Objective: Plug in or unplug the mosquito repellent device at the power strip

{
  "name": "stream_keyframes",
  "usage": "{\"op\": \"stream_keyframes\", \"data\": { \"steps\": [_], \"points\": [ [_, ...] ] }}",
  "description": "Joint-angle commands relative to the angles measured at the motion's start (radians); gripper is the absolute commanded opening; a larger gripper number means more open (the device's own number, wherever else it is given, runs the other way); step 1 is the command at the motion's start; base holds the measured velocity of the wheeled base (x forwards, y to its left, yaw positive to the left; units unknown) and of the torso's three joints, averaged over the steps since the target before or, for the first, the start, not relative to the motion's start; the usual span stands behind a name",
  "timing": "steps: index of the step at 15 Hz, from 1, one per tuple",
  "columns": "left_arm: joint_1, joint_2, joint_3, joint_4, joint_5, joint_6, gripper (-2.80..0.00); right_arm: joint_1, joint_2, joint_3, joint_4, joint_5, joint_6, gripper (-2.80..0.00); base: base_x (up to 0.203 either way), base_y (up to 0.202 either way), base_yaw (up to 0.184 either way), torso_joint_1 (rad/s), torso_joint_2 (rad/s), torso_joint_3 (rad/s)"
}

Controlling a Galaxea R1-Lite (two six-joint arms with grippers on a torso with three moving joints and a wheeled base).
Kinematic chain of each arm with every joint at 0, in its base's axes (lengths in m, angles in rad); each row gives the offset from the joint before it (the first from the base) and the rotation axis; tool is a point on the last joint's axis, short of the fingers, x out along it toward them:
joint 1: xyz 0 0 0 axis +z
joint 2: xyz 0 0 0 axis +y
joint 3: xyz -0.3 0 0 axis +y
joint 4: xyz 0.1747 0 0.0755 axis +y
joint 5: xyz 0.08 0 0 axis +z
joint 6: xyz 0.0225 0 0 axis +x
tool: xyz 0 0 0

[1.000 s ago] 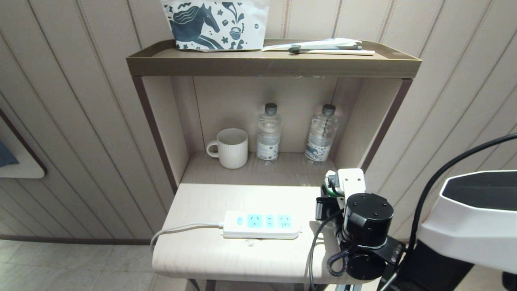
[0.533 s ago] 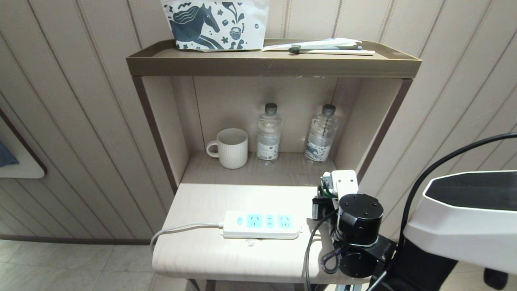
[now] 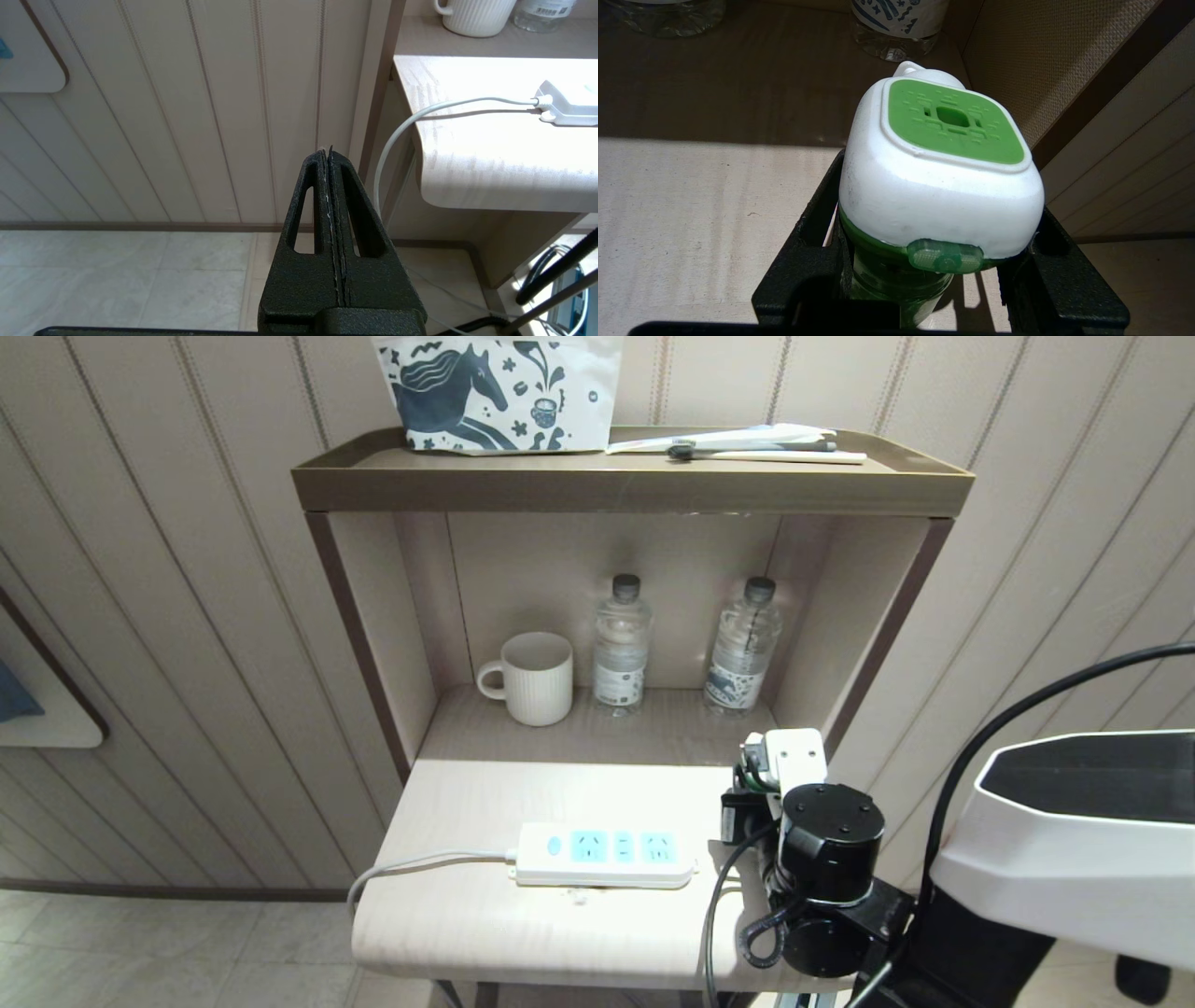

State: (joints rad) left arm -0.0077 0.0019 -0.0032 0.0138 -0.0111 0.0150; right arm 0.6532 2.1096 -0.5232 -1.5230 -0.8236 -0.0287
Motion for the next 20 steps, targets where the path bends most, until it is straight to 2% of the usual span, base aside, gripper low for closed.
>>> {"op": "stream_keyframes", "data": {
  "steps": [1, 2, 10, 16, 20],
  "points": [
    [0.000, 0.001, 0.000, 0.000, 0.000, 0.000, -2.80, 0.000, -0.002, 0.000, -0.045, -0.005, 0.000, -2.80, 0.000, 0.000, 0.000, 0.000, 0.00, 0.000],
    [0.000, 0.001, 0.000, 0.000, 0.000, 0.000, -2.80, 0.000, -0.002, 0.000, -0.045, -0.005, 0.000, 0.00, 0.000, 0.000, 0.000, 0.000, 0.00, 0.000],
    [0.000, 0.001, 0.000, 0.000, 0.000, 0.000, -2.80, 0.004, -0.035, 0.007, -0.046, -0.005, -0.001, 0.00, 0.000, 0.000, 0.000, 0.000, 0.00, 0.000],
    [0.000, 0.001, 0.000, 0.000, 0.000, 0.000, -2.80, 0.070, -0.183, 0.088, -0.046, -0.010, -0.045, 0.00, 0.000, 0.000, 0.000, 0.000, 0.00, 0.000],
    [0.000, 0.001, 0.000, 0.000, 0.000, 0.000, -2.80, 0.079, -0.288, 0.130, -0.046, -0.011, -0.066, 0.00, 0.000, 0.000, 0.000, 0.000, 0.00, 0.000]
  ]
}}
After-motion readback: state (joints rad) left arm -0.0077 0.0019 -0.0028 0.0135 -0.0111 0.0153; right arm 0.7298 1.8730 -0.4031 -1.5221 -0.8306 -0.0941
